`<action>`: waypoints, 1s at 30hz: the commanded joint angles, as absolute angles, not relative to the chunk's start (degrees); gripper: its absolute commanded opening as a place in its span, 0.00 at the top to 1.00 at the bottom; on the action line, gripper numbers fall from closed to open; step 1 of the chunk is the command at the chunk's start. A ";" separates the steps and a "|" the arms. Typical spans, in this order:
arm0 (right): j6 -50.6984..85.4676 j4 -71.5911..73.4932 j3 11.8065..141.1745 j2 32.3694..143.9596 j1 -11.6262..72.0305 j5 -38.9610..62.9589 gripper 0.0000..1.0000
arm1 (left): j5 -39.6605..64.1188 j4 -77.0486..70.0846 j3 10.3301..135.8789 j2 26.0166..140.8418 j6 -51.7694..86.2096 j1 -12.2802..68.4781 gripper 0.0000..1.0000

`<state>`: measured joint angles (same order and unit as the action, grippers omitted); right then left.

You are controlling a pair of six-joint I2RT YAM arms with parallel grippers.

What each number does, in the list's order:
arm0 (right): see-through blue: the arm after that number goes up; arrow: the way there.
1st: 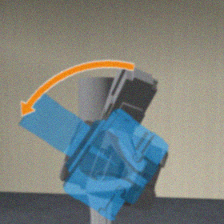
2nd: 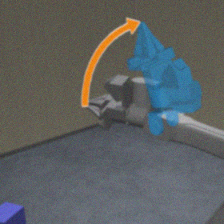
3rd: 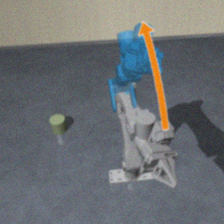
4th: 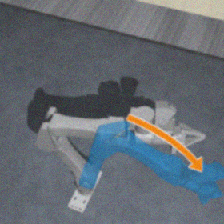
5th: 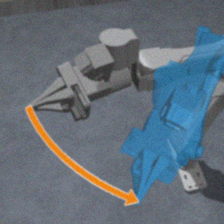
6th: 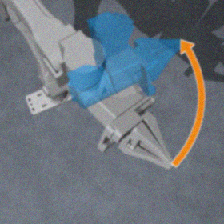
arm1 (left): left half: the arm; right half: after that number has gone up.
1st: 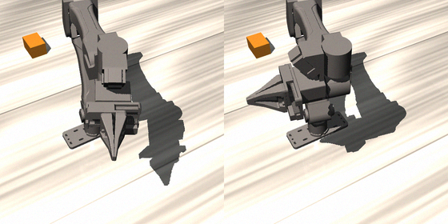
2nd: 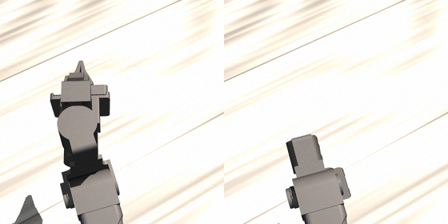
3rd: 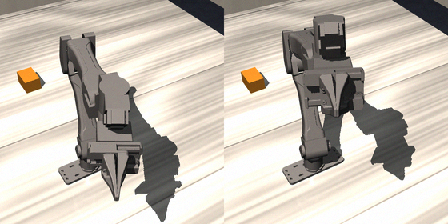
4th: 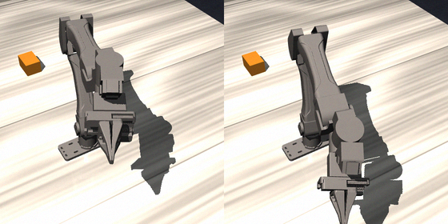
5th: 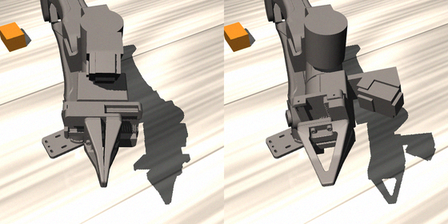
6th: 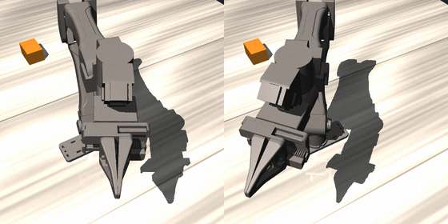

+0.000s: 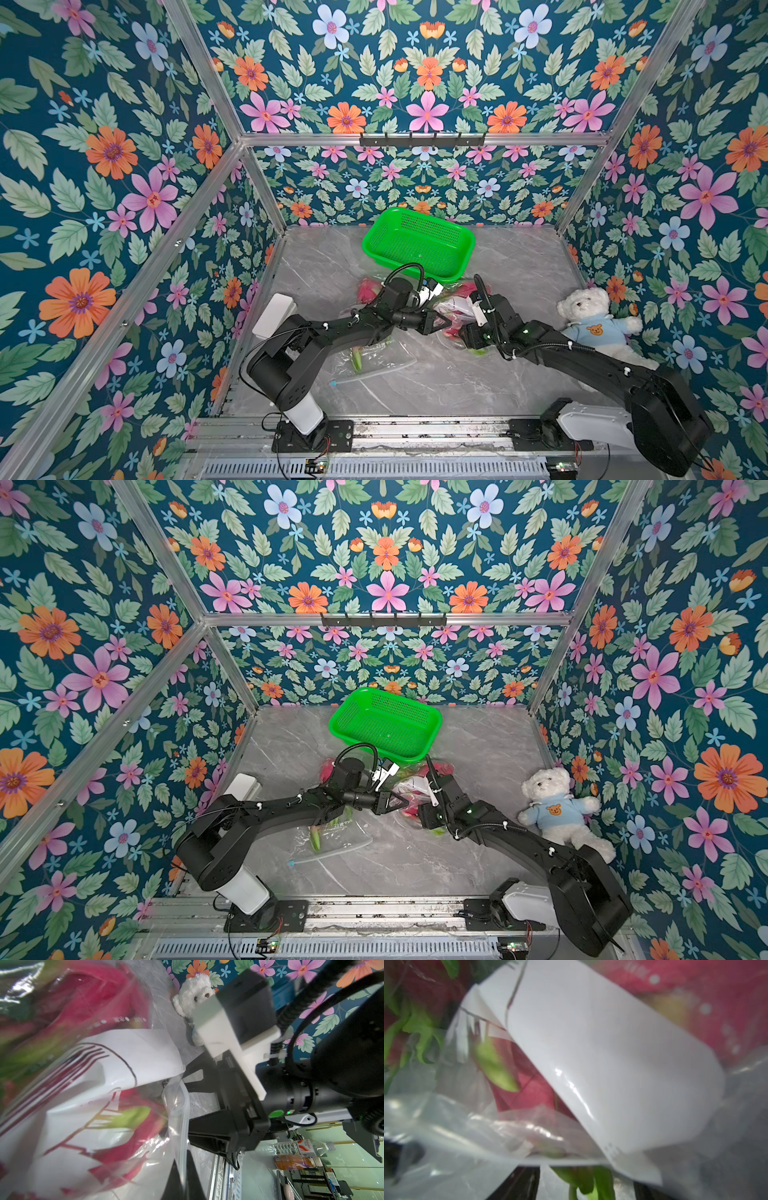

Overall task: Open the zip-top bag and take out the dragon fruit
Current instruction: Pick up the dragon fruit from the zipper food storage bag.

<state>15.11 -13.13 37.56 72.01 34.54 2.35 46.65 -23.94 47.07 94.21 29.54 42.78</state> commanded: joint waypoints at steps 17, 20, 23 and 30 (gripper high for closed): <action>15.45 -7.41 41.60 78.93 34.72 15.65 0.36 | 46.03 -25.31 47.68 95.64 29.15 42.80 1.00; 14.50 -7.78 41.58 79.21 34.72 9.69 0.35 | 46.53 -25.40 48.20 96.21 29.17 42.74 1.00; 12.45 -8.93 42.96 81.50 34.72 5.14 0.33 | 47.10 -25.22 48.77 96.57 29.22 42.80 1.00; 10.72 -10.43 45.36 88.52 35.10 3.40 0.31 | 46.75 -25.14 48.64 95.89 29.22 42.79 1.00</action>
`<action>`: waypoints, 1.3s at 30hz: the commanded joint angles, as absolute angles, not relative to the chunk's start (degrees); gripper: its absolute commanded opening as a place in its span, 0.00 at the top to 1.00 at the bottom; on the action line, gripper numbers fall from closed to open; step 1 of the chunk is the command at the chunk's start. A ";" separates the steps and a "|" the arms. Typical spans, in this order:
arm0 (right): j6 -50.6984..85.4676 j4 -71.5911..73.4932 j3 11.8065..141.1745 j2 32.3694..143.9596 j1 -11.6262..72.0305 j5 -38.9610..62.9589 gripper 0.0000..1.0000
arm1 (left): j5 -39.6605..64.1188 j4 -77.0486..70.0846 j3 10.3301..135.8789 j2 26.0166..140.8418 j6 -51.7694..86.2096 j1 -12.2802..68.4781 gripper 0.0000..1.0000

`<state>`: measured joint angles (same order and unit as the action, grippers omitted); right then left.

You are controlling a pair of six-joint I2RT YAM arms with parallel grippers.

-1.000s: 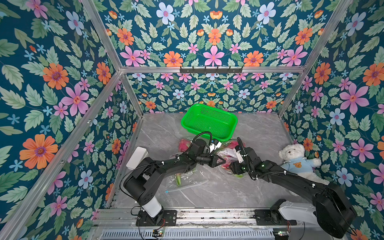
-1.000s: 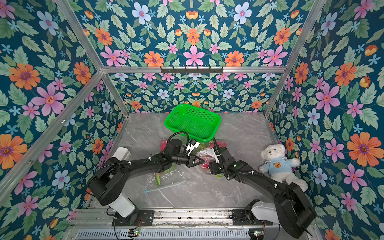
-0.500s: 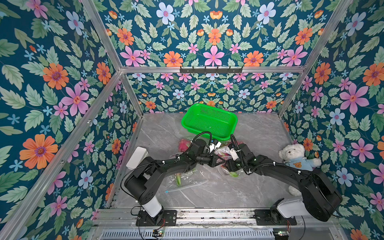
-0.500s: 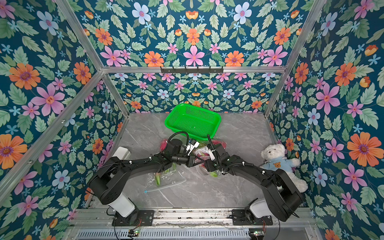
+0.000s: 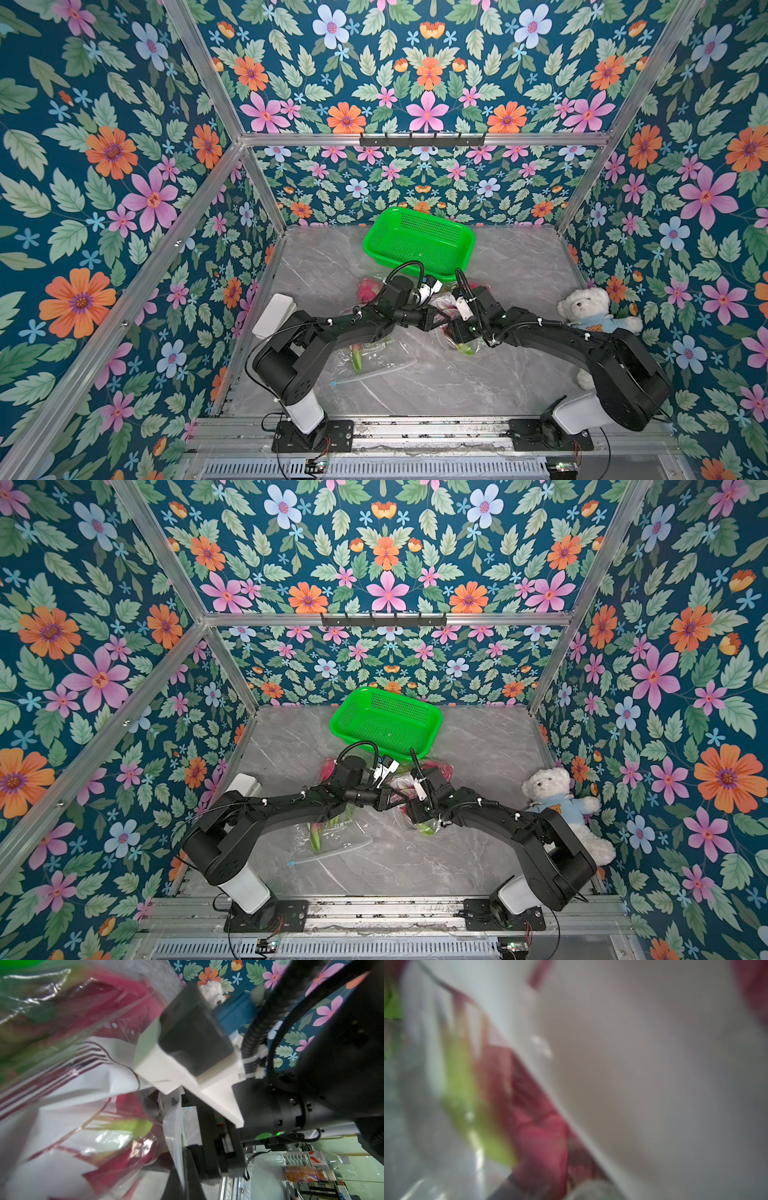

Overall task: Open the zip-top bag and take out the dragon fruit
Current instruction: Pick up the dragon fruit from the zipper food storage bag.

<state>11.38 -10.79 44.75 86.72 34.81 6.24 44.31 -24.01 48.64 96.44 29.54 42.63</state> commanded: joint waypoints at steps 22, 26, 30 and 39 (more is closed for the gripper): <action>27.13 -23.94 47.39 71.57 35.51 13.38 0.79 | 44.47 -25.18 47.09 97.20 27.39 42.74 1.00; 32.19 -25.14 45.25 66.70 34.06 18.69 0.79 | 43.41 -23.86 48.10 97.43 25.49 42.77 1.00; 37.19 -23.88 42.28 62.28 32.82 21.40 0.81 | 41.98 -22.63 49.34 98.08 24.04 42.75 1.00; 41.02 -18.45 39.28 63.86 30.84 15.60 0.82 | 41.57 -25.74 45.96 92.36 28.64 42.74 0.01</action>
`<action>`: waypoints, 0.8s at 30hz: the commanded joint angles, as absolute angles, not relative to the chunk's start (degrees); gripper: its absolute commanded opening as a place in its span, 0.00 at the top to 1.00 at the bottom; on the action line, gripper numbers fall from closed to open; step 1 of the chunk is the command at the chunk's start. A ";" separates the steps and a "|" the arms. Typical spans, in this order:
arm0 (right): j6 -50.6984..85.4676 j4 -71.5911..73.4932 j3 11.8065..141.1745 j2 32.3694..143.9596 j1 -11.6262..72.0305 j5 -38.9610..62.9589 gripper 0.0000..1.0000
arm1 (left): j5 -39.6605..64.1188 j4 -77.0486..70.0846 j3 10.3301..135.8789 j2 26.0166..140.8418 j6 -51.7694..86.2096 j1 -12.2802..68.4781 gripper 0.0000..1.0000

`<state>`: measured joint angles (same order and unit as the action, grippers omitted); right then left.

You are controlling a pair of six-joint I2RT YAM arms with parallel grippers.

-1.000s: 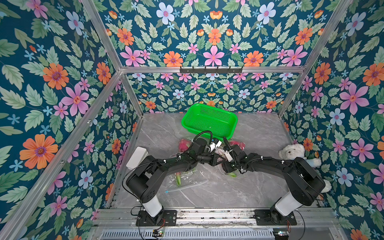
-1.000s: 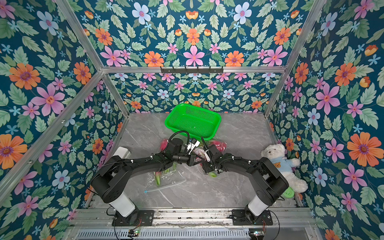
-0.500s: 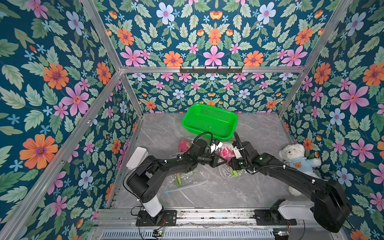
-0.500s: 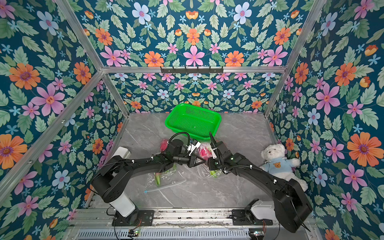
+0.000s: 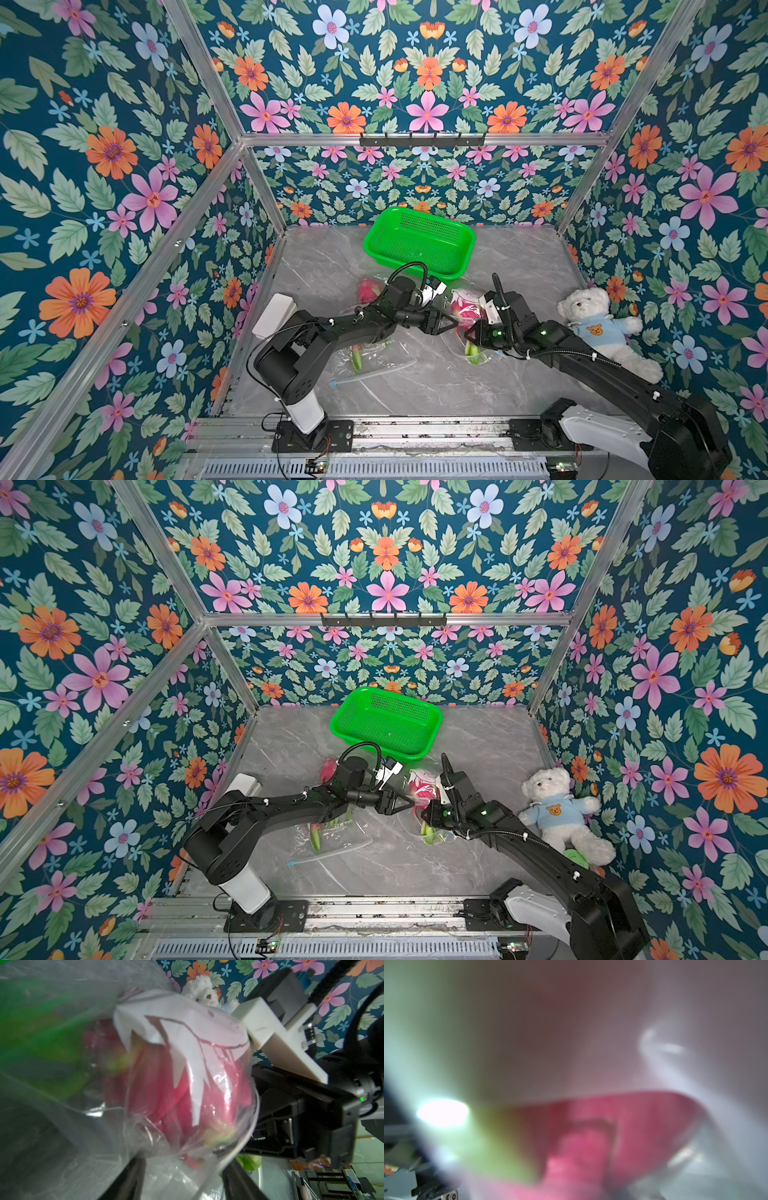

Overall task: Open the zip-top bag and take out the dragon fruit
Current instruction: Pick up the dragon fruit from the zipper food storage bag.

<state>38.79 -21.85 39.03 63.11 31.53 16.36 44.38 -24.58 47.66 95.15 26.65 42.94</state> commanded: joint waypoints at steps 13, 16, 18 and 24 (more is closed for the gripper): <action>54.29 -8.72 36.22 57.31 21.64 12.61 0.87 | 40.04 -66.43 32.51 95.60 52.27 45.14 0.01; 55.66 -7.83 36.03 57.69 21.35 12.48 0.87 | 38.77 -77.01 33.34 100.10 56.57 45.84 0.01; 55.81 -7.86 36.33 58.17 21.27 12.57 0.87 | 38.36 -82.44 34.38 102.19 58.60 45.80 0.01; 55.26 -7.83 36.83 58.80 21.27 12.74 0.87 | 38.64 -85.63 37.92 105.65 60.66 46.01 0.02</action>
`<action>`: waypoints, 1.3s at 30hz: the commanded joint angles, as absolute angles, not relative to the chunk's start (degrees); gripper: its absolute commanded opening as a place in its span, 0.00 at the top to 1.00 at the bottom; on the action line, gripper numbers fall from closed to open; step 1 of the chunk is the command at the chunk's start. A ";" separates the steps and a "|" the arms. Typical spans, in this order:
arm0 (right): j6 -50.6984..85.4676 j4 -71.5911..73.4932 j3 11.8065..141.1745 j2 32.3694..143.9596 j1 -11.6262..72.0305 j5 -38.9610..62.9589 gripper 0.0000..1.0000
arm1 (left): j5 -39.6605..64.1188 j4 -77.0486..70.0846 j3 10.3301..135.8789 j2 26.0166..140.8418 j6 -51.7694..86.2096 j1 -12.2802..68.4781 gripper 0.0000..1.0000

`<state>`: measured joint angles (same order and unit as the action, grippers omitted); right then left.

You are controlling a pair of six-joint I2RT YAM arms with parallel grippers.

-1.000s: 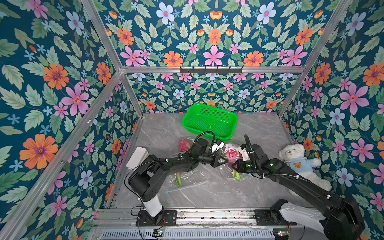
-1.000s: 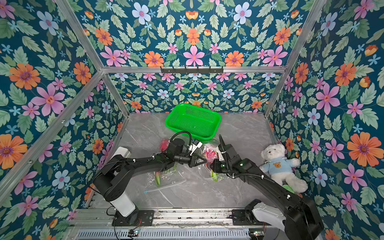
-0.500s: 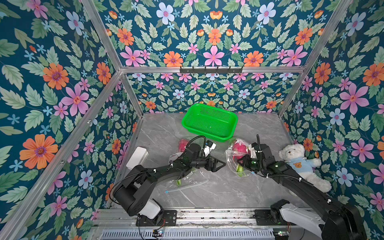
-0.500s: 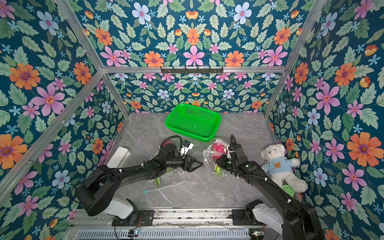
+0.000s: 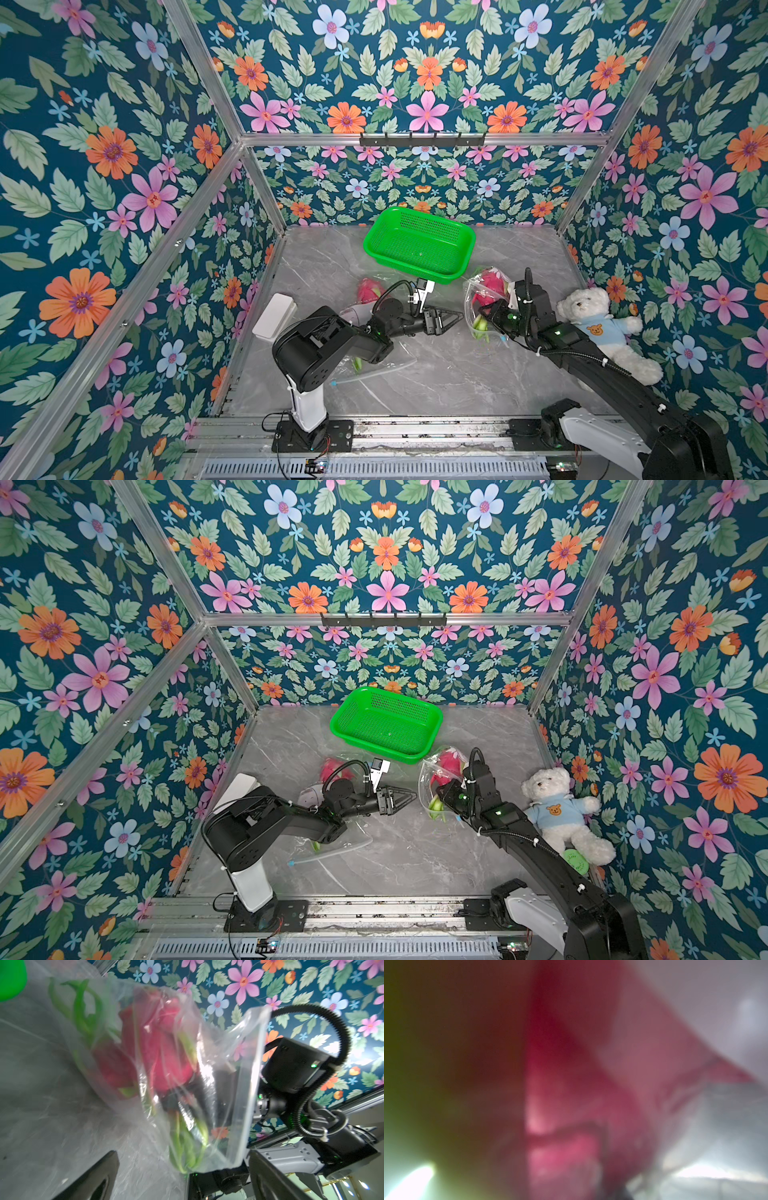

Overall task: Open the zip-top bag and take out the dragon fruit
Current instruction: Pick up the dragon fruit from the zipper food storage bag.

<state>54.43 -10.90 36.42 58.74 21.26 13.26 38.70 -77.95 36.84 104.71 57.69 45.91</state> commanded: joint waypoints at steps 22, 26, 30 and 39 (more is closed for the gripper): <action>55.13 -7.97 38.16 56.55 20.65 13.54 0.89 | 42.12 -91.61 45.44 116.54 66.80 47.37 1.00; 54.23 -8.90 38.42 56.10 17.76 13.55 0.89 | 43.18 -90.99 43.66 116.15 66.25 47.38 1.00; 52.56 -10.05 38.85 56.68 14.65 13.57 0.90 | 44.27 -87.40 42.48 114.66 64.05 47.29 1.00; 57.46 -6.95 37.13 54.46 11.61 16.91 0.91 | 44.17 -71.38 44.53 111.24 54.15 47.30 1.00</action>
